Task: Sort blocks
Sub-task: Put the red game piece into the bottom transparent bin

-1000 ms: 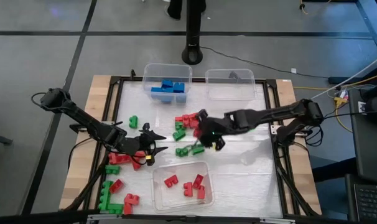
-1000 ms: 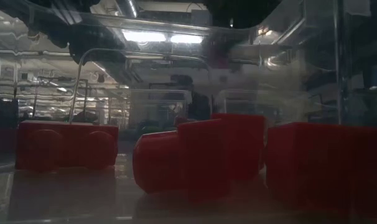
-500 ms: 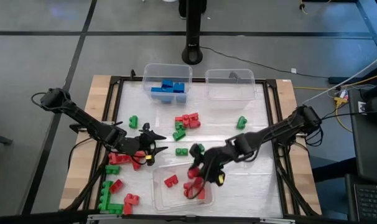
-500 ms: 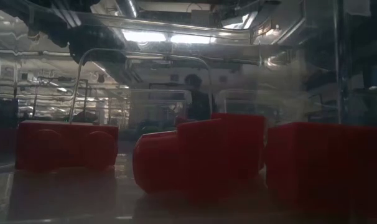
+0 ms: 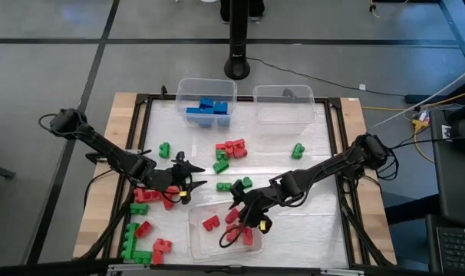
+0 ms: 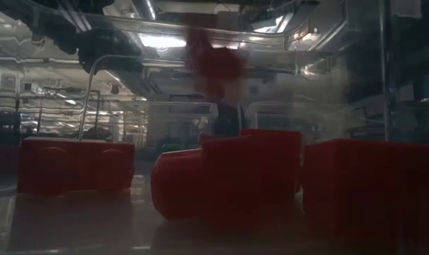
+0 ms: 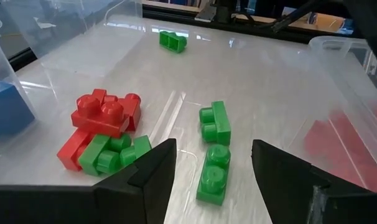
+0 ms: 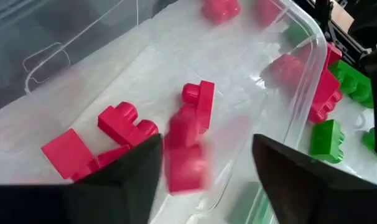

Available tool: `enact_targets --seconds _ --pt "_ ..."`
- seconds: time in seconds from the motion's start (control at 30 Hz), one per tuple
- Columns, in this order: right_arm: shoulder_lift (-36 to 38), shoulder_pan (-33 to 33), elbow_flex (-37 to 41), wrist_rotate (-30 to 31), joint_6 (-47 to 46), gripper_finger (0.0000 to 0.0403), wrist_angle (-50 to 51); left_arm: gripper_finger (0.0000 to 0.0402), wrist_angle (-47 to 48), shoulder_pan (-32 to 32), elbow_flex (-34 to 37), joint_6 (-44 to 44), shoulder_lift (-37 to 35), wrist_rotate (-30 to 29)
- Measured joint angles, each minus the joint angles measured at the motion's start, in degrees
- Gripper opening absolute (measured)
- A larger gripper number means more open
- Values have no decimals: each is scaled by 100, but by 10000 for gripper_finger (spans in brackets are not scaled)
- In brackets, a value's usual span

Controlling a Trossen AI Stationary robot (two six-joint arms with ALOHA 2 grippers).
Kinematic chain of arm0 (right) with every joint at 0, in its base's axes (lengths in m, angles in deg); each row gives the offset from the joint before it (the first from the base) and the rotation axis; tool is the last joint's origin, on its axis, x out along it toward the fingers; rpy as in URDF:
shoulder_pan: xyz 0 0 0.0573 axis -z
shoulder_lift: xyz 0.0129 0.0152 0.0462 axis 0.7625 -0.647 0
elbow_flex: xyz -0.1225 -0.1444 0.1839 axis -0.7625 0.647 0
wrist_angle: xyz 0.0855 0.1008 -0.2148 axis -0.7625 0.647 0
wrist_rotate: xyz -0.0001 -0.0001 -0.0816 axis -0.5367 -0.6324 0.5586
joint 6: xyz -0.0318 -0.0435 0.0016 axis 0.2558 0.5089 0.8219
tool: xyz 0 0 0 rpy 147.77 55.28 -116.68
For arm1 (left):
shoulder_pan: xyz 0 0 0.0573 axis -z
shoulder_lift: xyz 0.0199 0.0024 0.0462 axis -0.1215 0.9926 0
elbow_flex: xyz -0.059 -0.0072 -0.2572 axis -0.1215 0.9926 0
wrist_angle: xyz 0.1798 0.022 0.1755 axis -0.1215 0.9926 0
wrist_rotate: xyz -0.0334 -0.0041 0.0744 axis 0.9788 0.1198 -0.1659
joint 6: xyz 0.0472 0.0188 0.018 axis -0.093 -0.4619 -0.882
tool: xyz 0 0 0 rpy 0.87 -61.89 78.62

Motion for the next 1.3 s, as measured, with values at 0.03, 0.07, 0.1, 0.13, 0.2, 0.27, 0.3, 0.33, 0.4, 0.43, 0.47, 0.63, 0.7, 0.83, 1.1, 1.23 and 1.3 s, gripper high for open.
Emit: enact_targets --seconds 0.03,0.07,0.1,0.13,0.2,0.27,0.3,0.33,0.4,0.43,0.47,0.63,0.7,0.83,1.1,1.23,1.3 --pt "0 0 0 28 0 272 3 198 16 0 0 0 0 0" --pt "2 0 0 64 0 287 9 198 16 0 0 0 0 0" --pt "2 0 0 91 2 300 28 198 6 0 0 0 0 0" --pt "2 0 0 95 23 312 47 198 3 0 0 0 0 0" --pt "9 0 -47 93 79 332 188 198 3 0 0 15 0 0" --pt "11 28 -307 183 113 344 680 198 -3 0 0 35 0 0" --pt "12 56 -520 280 122 348 1095 198 -14 0 0 35 0 0" --pt "20 73 -759 436 131 349 1564 198 -18 0 0 33 0 0" --pt "36 125 -1253 948 174 350 2498 198 -19 0 0 33 0 0" --pt "43 153 -1468 1222 269 349 2902 198 -19 0 0 33 0 0" --pt "51 174 -1634 1474 375 348 3234 198 -19 0 0 33 0 0" --pt "107 725 -1875 1781 487 347 3896 198 -15 0 0 31 0 0" --pt "106 1073 -1862 1689 524 347 4072 198 3 1 0 30 0 0" --pt "107 1739 -1459 1524 732 347 3807 198 29 2 0 57 0 0" --pt "98 2670 -549 1325 554 347 3293 198 33 2 2 17 0 0" --pt "100 2794 -162 1003 -70 347 2790 198 28 2 2 -38 0 0" --pt "77 2823 17 754 -63 347 2450 198 27 2 2 -37 0 0"
